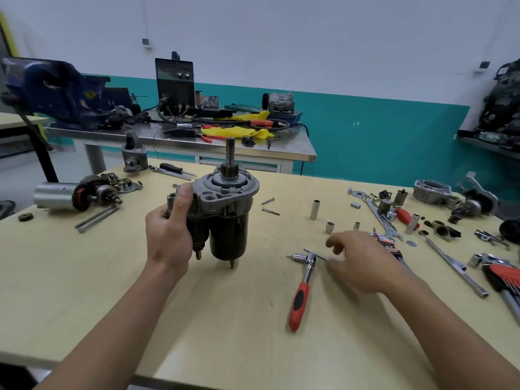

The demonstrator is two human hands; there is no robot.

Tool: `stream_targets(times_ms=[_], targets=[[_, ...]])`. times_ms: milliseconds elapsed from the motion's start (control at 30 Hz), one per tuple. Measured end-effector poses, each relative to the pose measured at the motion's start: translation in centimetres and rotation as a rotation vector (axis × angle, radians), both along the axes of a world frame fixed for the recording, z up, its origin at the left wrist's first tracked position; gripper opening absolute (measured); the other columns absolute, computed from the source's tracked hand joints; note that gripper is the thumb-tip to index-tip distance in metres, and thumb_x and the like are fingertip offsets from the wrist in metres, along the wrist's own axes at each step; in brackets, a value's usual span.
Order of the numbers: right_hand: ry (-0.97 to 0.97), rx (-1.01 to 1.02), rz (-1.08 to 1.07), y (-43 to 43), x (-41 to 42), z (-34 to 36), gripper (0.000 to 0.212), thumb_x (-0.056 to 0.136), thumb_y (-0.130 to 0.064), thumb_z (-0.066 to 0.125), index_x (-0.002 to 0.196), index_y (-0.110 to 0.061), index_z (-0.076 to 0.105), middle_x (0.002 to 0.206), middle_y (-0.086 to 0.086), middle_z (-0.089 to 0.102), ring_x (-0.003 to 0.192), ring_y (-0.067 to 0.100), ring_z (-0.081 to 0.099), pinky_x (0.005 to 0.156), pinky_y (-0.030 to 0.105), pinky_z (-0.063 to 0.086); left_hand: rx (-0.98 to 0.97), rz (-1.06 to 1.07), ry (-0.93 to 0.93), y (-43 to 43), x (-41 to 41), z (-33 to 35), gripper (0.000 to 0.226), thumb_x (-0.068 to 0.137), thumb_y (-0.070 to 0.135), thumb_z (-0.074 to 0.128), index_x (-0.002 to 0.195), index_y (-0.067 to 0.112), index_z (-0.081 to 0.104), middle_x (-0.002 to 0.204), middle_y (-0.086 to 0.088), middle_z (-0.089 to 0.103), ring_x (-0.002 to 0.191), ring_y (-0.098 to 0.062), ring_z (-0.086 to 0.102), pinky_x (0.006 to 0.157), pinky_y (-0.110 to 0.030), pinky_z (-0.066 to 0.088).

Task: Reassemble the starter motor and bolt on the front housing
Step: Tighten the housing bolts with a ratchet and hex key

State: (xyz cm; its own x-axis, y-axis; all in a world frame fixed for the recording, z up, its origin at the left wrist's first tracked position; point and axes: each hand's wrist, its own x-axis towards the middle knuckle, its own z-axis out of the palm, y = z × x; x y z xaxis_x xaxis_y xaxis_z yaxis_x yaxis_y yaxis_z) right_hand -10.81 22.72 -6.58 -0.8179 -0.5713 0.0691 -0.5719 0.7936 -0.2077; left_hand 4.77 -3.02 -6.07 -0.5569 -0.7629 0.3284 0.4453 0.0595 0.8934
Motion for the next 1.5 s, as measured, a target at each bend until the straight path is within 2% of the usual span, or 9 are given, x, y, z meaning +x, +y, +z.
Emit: stream_targets(times_ms=[133,267,433,567,667,800,867,1067,1500], targets=[[0.020,0.138,-0.062,0.2,0.5,0.1,0.020,0.090,-0.039,0.059,0.095,-0.022,0.070,0.096,-0.002,0.067,0.089,0.017,0.061,0.081,0.037,0.056,0.058,0.076,0.062,-0.3,0.1,-0.1,0.049,0.073,0.070,0.064,0.069,0.024,0.078,0.066,0.007,0.070,0.059,-0.015,0.062,0.046,-0.024,0.047],[0.051,0.219,-0.054,-0.8,1.1,-0.6,0.006,0.091,-0.020,0.055,0.085,-0.018,0.058,0.088,0.001,0.061,0.087,0.023,0.061,0.071,0.034,0.053,0.133,0.167,0.106,-0.7,0.0,0.1,0.041,0.072,0.067,0.065,0.069,0.028,0.079,0.069,0.009,0.072,0.065,-0.015,0.064,0.055,-0.027,0.048],[0.010,0.244,-0.083,-0.9,0.6,-0.5,0.022,0.088,-0.011,0.053,0.071,-0.017,0.040,0.073,0.000,0.046,0.071,0.021,0.051,0.056,0.032,0.040,0.173,0.160,0.107,-1.4,0.2,0.3,0.040,0.070,0.068,0.065,0.068,0.030,0.079,0.072,0.009,0.073,0.073,-0.020,0.063,0.059,-0.030,0.047],[-0.255,-0.502,-0.101,-0.6,0.7,2.3,0.018,0.097,-0.011,0.049,0.091,-0.017,0.065,0.069,0.000,0.067,0.059,0.011,0.059,0.049,0.025,0.047,0.031,0.000,0.033,-1.2,0.3,0.5,0.044,0.073,0.072,0.059,0.085,0.036,0.080,0.082,0.008,0.076,0.067,-0.008,0.067,0.049,-0.025,0.048],[-0.672,-1.161,0.101,-1.8,2.5,6.0,0.034,0.089,0.001,0.050,0.073,-0.014,0.076,0.055,0.007,0.059,0.049,0.016,0.048,0.042,0.021,0.036,0.003,-0.060,-0.018,-0.7,-0.2,0.7,0.050,0.072,0.074,0.059,0.089,0.032,0.081,0.086,0.004,0.077,0.067,-0.007,0.067,0.050,-0.024,0.049],[-1.148,-1.295,0.634,-3.2,3.8,11.0,0.027,0.071,-0.020,0.065,0.092,-0.008,0.076,0.084,0.009,0.075,0.072,0.022,0.069,0.063,0.026,0.050,-0.030,-0.113,-0.051,-0.7,-0.5,1.0,0.055,0.072,0.074,0.059,0.089,0.026,0.080,0.078,0.002,0.075,0.058,-0.008,0.064,0.043,-0.021,0.046],[-1.060,-1.230,0.775,-4.3,3.9,12.3,0.027,0.076,-0.020,0.073,0.100,-0.007,0.073,0.092,0.007,0.076,0.077,0.020,0.071,0.065,0.025,0.052,-0.055,-0.130,-0.072,-0.9,-0.5,1.1,0.059,0.073,0.074,0.058,0.090,0.022,0.079,0.076,0.001,0.075,0.056,-0.008,0.064,0.042,-0.020,0.046],[-0.373,-1.068,0.725,-9.0,4.5,13.0,0.021,0.096,-0.021,0.054,0.090,-0.010,0.071,0.060,-0.002,0.066,0.053,0.012,0.055,0.050,0.019,0.044,-0.107,-0.173,-0.106,-0.9,-0.5,1.2,0.067,0.074,0.075,0.056,0.102,0.018,0.077,0.086,-0.001,0.077,0.064,-0.007,0.067,0.050,-0.017,0.048],[-0.284,-0.867,0.722,-11.6,4.4,11.9,0.026,0.104,-0.014,0.044,0.089,-0.015,0.066,0.059,-0.006,0.059,0.054,0.004,0.052,0.052,0.015,0.040,-0.115,-0.197,-0.088,-0.6,-0.6,1.2,0.053,0.075,0.074,0.054,0.093,0.031,0.079,0.080,0.005,0.076,0.064,-0.006,0.067,0.051,-0.017,0.048]])
